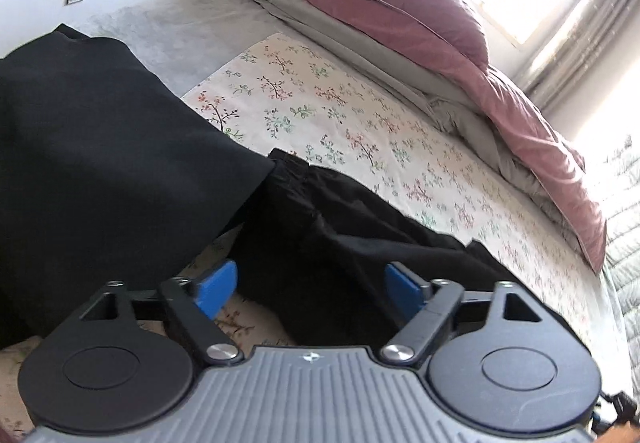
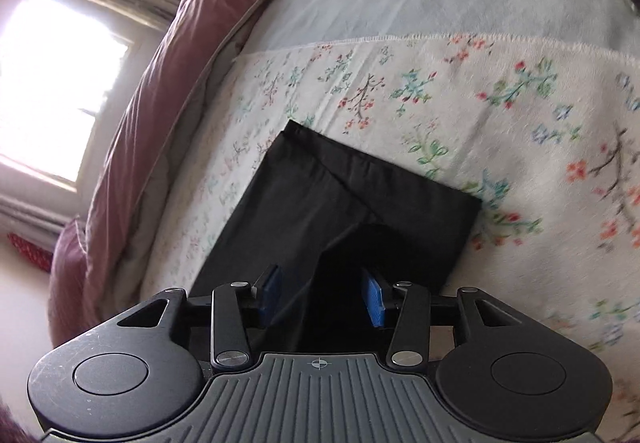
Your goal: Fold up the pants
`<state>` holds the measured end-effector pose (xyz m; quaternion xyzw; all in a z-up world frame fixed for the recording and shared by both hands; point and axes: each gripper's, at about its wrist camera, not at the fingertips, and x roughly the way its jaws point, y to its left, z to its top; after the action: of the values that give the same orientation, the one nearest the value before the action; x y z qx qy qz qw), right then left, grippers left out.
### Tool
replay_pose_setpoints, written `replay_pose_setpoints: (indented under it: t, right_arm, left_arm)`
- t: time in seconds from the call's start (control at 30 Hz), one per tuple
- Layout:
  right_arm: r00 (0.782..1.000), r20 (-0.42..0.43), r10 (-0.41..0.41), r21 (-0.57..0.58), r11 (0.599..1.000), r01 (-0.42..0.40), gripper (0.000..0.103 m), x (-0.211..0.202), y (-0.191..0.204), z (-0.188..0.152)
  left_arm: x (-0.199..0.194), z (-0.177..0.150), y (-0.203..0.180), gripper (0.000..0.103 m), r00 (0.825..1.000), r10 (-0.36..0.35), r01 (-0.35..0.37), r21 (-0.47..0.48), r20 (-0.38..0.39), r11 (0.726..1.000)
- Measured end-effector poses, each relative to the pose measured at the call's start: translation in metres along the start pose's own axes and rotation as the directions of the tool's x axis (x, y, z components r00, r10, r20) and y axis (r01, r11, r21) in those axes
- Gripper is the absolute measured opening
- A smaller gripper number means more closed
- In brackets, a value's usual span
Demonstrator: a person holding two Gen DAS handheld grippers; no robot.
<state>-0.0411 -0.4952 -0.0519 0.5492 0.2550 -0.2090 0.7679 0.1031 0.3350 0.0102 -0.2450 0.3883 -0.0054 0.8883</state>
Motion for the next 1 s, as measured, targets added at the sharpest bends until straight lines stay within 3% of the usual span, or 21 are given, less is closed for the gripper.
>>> replay_pose_setpoints:
  t: [0.07,0.2,0.3,0.37,0.5,0.53,0.57,0.6,0.63,0.67,0.9,1.0]
  right_arm:
    - [1.000,-0.005,-0.011,-0.014,1.000,0.011,0.057,0.003,0.005,-0.002]
    - [0.996,0.025,-0.089,-0.053,0.994,0.090,0.058,0.010,0.010,-0.001]
    - [0.997,0.040,-0.071,-0.035,0.997,0.073,0.055,0.005,0.007,0.000]
    - [0.996,0.057,-0.064,-0.045,0.997,0.067,0.055,-0.003,0.009,-0.001]
    - [0.992,0.076,-0.102,-0.070,0.992,0.108,0.056,-0.007,0.011,-0.002]
    - [0.991,0.072,-0.113,-0.077,0.990,0.119,0.056,-0.003,0.011,-0.002]
    - [0.990,0.067,-0.122,-0.087,0.988,0.127,0.055,0.002,0.012,-0.003]
    - [0.990,0.065,-0.127,-0.101,0.986,0.133,0.040,0.007,0.013,-0.004]
    - [0.989,0.066,-0.132,-0.121,0.983,0.139,0.027,0.010,0.014,-0.005]
    - [0.989,0.060,-0.138,-0.131,0.981,0.145,0.002,0.012,0.014,-0.005]
    - [0.993,0.095,-0.064,-0.180,0.980,0.080,0.000,-0.011,0.021,0.010]
    - [0.993,0.117,-0.035,-0.220,0.974,0.060,0.000,-0.024,0.030,0.017]
  left_arm:
    - [0.008,0.001,-0.001,0.103,1.000,0.006,-0.006,-0.029,0.008,1.000]
    - [0.025,0.005,-0.007,0.103,0.995,0.093,-0.091,-0.049,0.045,0.995]
    - [0.017,0.010,-0.010,0.103,0.992,0.040,-0.027,-0.107,0.120,0.994]
    - [0.012,0.013,-0.015,0.103,0.987,0.005,0.011,-0.097,0.159,0.995]
    - [0.041,0.021,-0.023,0.102,0.989,0.145,-0.140,-0.099,0.037,0.985]
    - [0.047,0.021,-0.022,0.094,0.987,0.162,-0.158,-0.114,0.022,0.981]
    - [0.051,0.020,-0.021,0.068,0.987,0.157,-0.152,-0.120,0.031,0.981]
    - [0.053,0.020,-0.022,0.051,0.986,0.161,-0.155,-0.122,0.044,0.980]
    - [0.053,0.020,-0.022,0.051,0.985,0.165,-0.158,-0.126,0.051,0.979]
    - [0.052,0.021,-0.021,0.047,0.985,0.165,-0.155,-0.136,0.060,0.978]
    - [0.035,0.019,-0.020,0.040,0.987,0.141,-0.134,-0.095,0.079,0.986]
    - [0.037,0.011,-0.022,0.040,0.984,0.170,-0.168,-0.034,0.049,0.985]
